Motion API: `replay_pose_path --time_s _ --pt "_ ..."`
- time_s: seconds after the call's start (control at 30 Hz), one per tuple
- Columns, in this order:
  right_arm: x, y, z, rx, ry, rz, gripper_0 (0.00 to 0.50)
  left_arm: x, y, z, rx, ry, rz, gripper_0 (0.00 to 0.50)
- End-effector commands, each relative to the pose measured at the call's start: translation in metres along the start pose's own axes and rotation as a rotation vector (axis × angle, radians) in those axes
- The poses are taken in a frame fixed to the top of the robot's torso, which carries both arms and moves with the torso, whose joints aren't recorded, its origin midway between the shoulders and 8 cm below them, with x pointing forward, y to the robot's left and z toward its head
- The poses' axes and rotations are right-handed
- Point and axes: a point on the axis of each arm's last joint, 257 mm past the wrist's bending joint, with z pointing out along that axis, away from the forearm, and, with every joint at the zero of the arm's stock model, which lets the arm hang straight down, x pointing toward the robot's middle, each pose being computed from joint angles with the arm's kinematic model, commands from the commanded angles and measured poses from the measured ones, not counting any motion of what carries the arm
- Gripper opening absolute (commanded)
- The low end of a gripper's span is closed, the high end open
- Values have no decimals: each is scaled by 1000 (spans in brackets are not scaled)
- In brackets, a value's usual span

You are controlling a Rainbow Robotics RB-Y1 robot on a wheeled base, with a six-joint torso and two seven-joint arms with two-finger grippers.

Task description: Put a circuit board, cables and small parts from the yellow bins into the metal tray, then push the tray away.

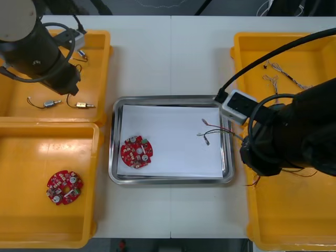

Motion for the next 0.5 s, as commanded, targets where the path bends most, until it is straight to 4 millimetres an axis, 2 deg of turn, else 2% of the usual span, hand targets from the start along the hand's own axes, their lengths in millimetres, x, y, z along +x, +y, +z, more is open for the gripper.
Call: replay_pose_path --time_s 0.03,0.1,0.23,0.5 --pt "-25 17 13 -32 -43 -209 0 2 53 -7 -55 -27 7 500" --pt "-32 22 21 -50 -53 -264 0 5 68 -6 -65 -19 29 500" --pt "-39 26 34 -64 -62 -347 0 6 85 -2 -66 -22 67 500" --pt "-43 32 70 -34 -39 -526 0 11 120 25 -80 -20 119 500"
